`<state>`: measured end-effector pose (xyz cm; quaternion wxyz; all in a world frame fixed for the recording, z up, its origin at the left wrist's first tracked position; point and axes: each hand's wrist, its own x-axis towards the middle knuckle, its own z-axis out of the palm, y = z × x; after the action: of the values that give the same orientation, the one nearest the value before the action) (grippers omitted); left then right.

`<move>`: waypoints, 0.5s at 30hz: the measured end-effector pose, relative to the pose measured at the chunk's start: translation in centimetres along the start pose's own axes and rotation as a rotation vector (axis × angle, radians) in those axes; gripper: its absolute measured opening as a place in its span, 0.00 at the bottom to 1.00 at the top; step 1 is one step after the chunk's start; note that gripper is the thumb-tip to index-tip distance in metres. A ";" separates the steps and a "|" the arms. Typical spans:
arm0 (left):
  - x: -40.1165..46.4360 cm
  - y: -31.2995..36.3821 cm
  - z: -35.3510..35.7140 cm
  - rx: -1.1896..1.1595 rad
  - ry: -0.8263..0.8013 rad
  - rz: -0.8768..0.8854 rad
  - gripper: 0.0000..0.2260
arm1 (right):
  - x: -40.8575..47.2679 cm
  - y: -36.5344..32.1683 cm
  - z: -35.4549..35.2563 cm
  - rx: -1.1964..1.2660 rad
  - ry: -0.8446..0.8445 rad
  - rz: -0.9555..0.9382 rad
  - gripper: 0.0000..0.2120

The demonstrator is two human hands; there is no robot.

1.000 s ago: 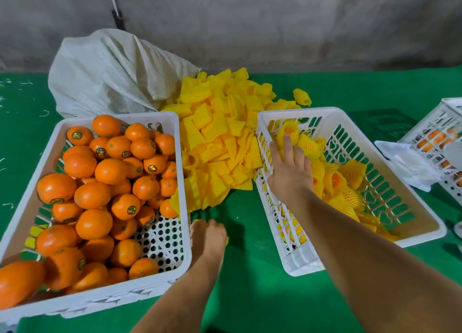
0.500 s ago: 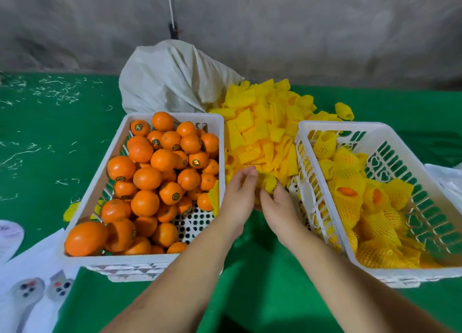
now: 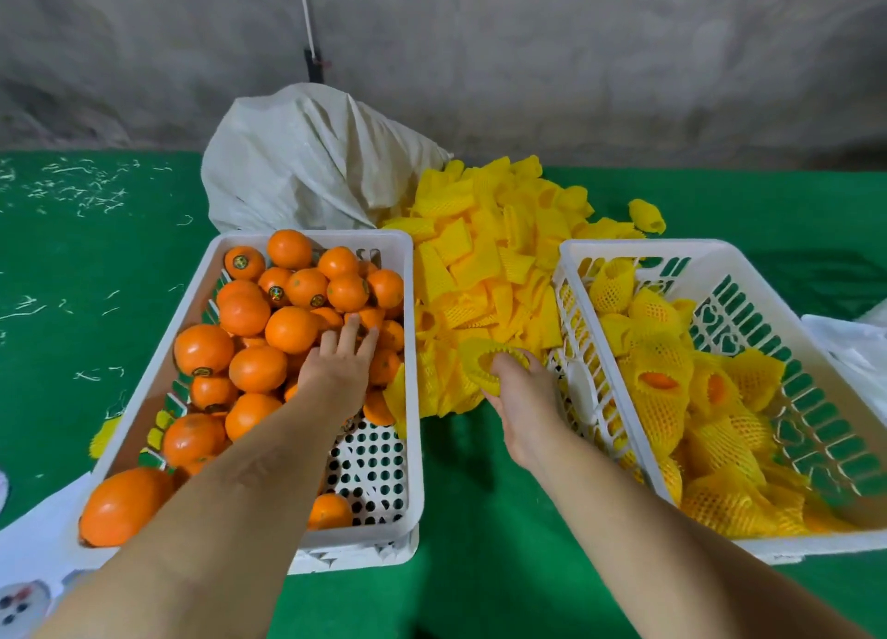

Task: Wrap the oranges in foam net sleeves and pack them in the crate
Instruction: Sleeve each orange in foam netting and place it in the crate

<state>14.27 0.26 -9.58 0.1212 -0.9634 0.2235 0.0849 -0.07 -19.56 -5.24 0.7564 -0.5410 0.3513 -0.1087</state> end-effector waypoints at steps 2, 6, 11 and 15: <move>0.7 0.4 0.0 0.001 0.087 -0.043 0.46 | 0.5 0.1 -0.2 0.005 0.008 0.022 0.13; 1.2 1.2 -0.6 0.081 0.114 -0.067 0.37 | 0.9 0.8 -0.2 0.005 -0.007 0.042 0.07; 2.4 1.6 -1.9 0.118 0.183 0.059 0.24 | 1.2 1.6 -0.1 -0.144 0.015 0.050 0.17; 2.3 1.3 -1.7 0.279 0.236 0.034 0.36 | 1.6 1.5 -0.6 -0.165 0.041 0.023 0.24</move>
<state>15.85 -2.29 -8.75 0.2253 -0.9366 0.2618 -0.0586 0.35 -20.32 -7.30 0.7031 -0.5952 0.3804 -0.0818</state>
